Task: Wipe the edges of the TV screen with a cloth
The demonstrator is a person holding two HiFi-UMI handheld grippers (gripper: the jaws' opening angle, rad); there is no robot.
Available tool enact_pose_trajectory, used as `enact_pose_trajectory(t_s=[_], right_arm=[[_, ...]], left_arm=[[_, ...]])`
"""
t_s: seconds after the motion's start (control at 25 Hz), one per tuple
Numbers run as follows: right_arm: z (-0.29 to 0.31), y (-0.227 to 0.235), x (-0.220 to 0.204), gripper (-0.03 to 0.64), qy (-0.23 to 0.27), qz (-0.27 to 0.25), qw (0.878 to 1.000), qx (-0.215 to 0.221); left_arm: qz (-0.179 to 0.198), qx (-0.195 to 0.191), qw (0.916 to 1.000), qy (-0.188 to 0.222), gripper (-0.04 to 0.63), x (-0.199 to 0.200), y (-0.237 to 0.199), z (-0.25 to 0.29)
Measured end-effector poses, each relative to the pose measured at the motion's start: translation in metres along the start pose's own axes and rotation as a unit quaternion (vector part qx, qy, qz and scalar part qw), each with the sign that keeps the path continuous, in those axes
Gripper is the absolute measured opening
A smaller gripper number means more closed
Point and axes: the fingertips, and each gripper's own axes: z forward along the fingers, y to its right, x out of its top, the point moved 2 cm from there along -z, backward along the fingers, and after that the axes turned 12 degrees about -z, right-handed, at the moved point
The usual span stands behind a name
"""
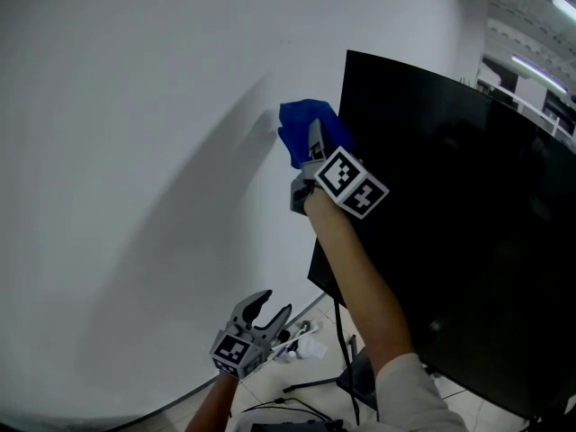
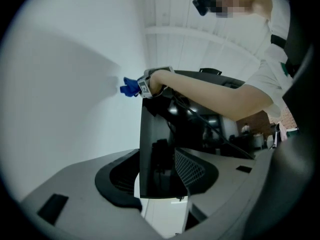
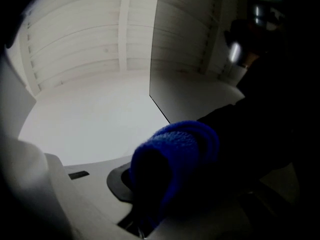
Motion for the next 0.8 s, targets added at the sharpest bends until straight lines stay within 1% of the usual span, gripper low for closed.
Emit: enact_pose_trajectory(t_s=[0.12, 0.24, 0.4, 0.48, 0.56, 0.64, 0.72, 0.8], right_arm=[[0.027, -0.014, 0.05, 0.101, 0.023, -0.023, 0.999, 0.006], [0.051, -0.027, 0.095, 0.101, 0.037, -0.033, 0.999, 0.014], [0.06, -0.028, 0.108, 0.101, 0.033, -0.044, 0.998, 0.022], [0.057, -0.027, 0.111, 0.101, 0.029, -0.04, 0.999, 0.023], [0.054, -0.031, 0.119, 0.101, 0.03, -0.054, 0.998, 0.024], [0.05, -0.035, 0.132, 0.101, 0.036, -0.073, 0.996, 0.027], [0.043, -0.037, 0.144, 0.101, 0.045, -0.076, 0.996, 0.03], [0.033, -0.037, 0.155, 0.1, 0.055, -0.076, 0.995, 0.028]], left_arm=[[-0.001, -0.003, 1.0, -0.004, 0.196, 0.005, 0.002, -0.001], [-0.009, -0.006, 0.9999, -0.006, 0.196, 0.009, 0.002, 0.0], [-0.002, -0.016, 0.9998, -0.006, 0.196, -0.009, -0.001, 0.004], [-0.011, -0.02, 0.9997, -0.003, 0.196, -0.01, 0.004, 0.008], [-0.013, -0.029, 0.9995, -0.006, 0.196, -0.012, 0.01, 0.01], [-0.011, -0.038, 0.9991, -0.012, 0.196, -0.014, 0.016, 0.012], [-0.02, -0.045, 0.9987, -0.012, 0.196, -0.01, 0.021, 0.016], [-0.016, -0.059, 0.998, -0.016, 0.196, -0.016, 0.024, 0.021]])
